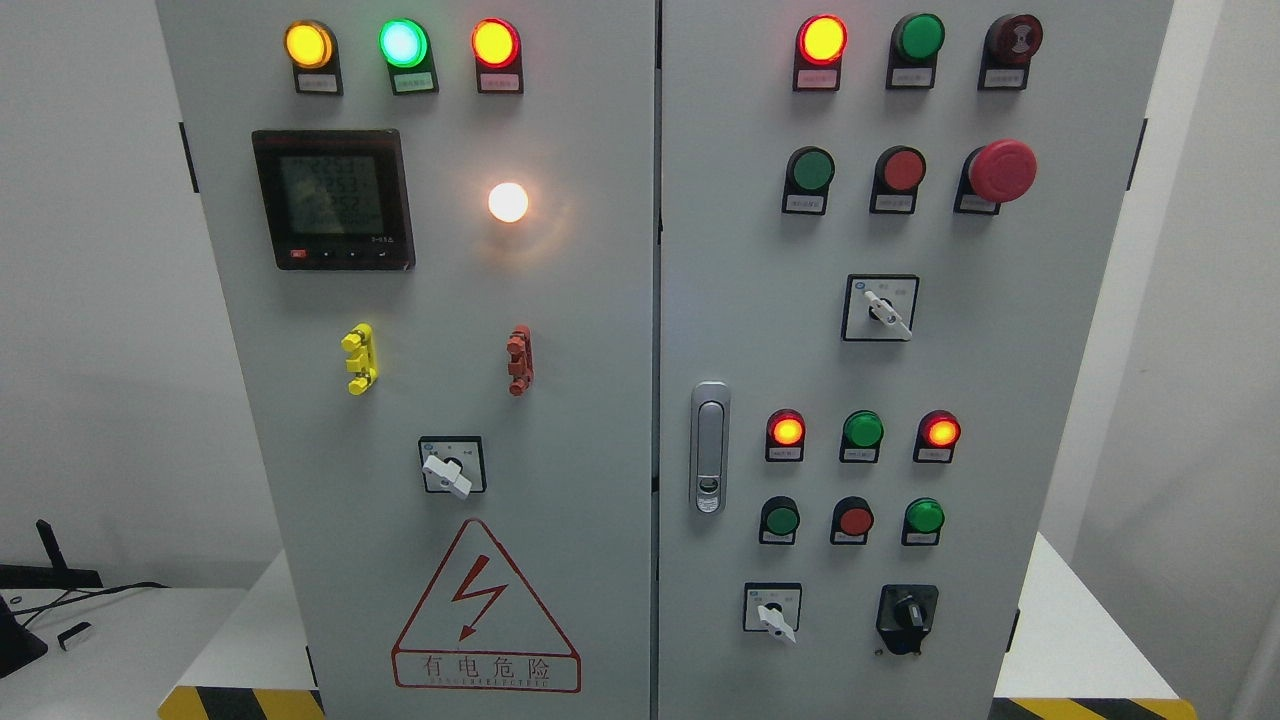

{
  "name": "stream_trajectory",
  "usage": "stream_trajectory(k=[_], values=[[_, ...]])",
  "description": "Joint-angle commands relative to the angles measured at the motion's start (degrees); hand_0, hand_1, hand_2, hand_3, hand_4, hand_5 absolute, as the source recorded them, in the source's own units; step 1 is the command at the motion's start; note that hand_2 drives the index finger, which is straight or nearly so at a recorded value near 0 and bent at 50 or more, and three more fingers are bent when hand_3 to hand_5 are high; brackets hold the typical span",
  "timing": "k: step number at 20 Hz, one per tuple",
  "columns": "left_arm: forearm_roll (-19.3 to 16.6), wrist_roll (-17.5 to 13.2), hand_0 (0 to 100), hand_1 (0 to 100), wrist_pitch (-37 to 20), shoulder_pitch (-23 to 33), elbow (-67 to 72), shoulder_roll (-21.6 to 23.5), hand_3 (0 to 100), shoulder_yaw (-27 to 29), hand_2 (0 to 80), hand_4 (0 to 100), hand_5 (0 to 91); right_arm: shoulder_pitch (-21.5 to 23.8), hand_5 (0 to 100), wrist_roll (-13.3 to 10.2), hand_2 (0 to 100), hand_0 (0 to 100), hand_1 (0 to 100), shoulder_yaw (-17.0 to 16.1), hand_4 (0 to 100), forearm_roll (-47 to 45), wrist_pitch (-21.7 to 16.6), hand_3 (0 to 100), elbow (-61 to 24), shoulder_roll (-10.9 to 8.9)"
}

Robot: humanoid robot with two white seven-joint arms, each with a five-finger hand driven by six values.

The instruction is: Trip black knob to open circuit

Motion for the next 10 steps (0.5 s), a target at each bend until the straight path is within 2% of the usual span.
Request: stream_trajectory(k=[1,3,10], values=[[0.27,0.02,12,39,-0.01,0.0,0.0,0.05,0,0.0,0.0,0,0.0,-6.83,99,-2.86,36,28,73,-1.11,87,2.78,3.69,79,-3.14,-0.36],[0.27,0.02,12,39,-0.01,0.0,0.0,0.05,0,0.0,0.0,0,0.0,-7.72,99,-3.04,37,28,73,-1.11,87,3.85,4.75,79,-3.14,-0.28],[0.27,0.02,12,39,-0.01,0.0,-0.09,0.05,0,0.0,0.0,0,0.0,-11.05,99,-3.04,36,30,74,-0.94,87,7.89,4.93,79,-1.56,-0.28]])
